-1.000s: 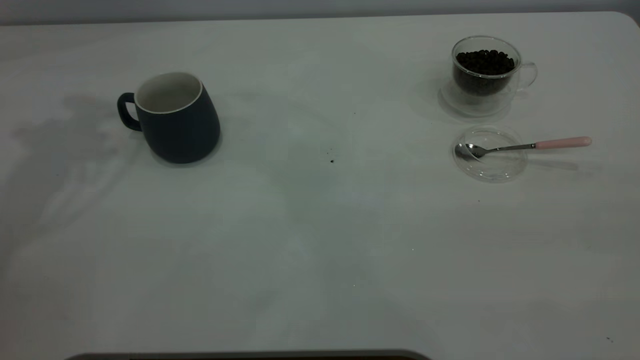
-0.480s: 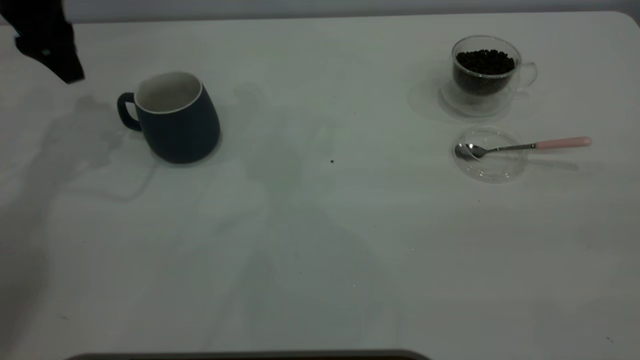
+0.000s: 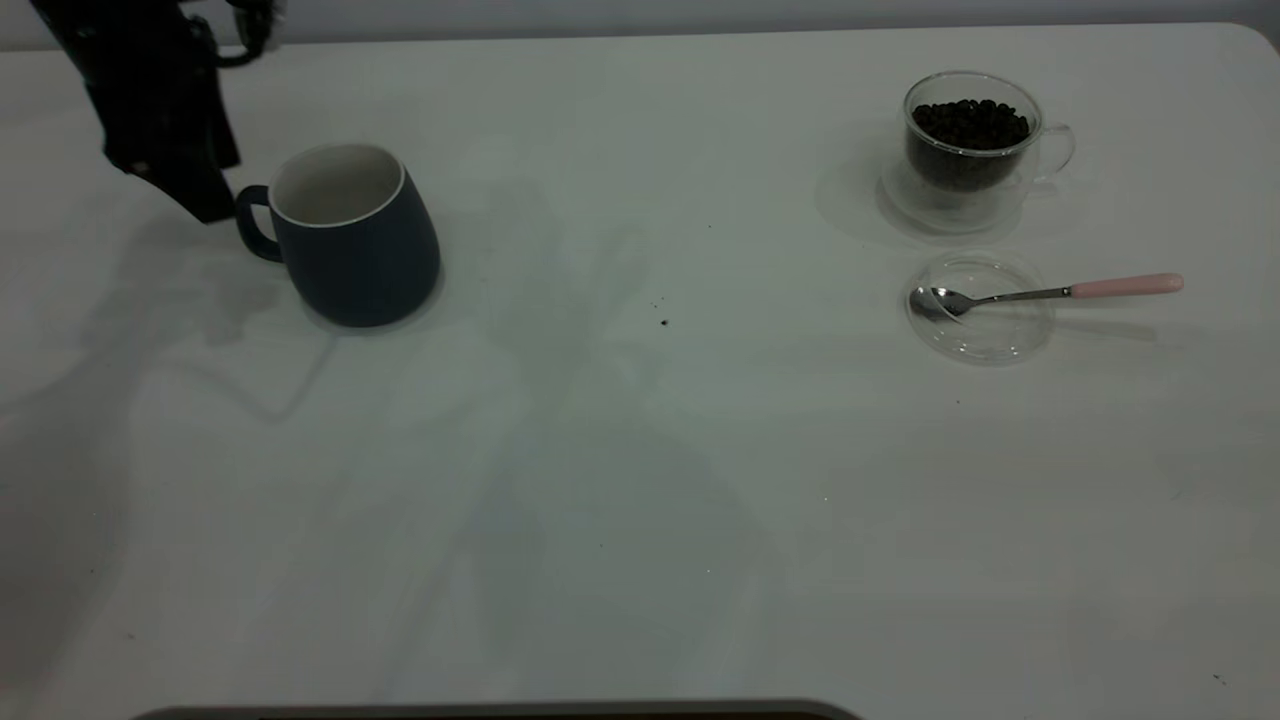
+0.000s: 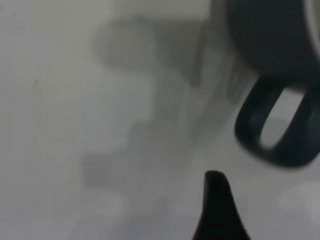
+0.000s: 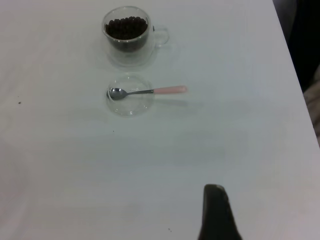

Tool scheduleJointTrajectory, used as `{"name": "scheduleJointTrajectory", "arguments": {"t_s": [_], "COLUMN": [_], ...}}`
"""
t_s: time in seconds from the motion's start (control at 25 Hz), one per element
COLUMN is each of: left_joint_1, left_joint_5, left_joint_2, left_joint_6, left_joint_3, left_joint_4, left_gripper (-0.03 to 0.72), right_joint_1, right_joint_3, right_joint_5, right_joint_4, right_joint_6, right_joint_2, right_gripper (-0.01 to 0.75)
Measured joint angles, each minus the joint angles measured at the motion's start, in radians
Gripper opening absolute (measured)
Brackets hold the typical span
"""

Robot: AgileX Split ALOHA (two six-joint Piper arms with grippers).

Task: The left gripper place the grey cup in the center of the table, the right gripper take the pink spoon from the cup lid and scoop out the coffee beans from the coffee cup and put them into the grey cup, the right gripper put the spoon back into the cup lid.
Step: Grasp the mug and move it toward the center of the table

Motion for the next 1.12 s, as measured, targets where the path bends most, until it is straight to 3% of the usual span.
{"name": "scheduleJointTrajectory", "arguments": {"t_s": [0.56, 1.12], "left_joint_1": [-0.167, -0.336], "left_joint_5": [-0.008, -0.112], "left_joint_2": [0.026, 0.026], "left_joint_6": [0.019, -0.049], "left_joint_3": [-0.001, -0.001], "left_joint_4": [-0.03, -0.042], "left_gripper": [0.567, 0.567], "right_joint_1": [0.0, 0.0], "right_joint_3": [0.0, 0.0], "right_joint_5": [0.0, 0.0], "right_joint_4": [0.001, 0.001], "right_joint_6": [-0.001, 0.0], "right_joint_2": [0.0, 0.0], "right_gripper": [0.536, 0.536]}}
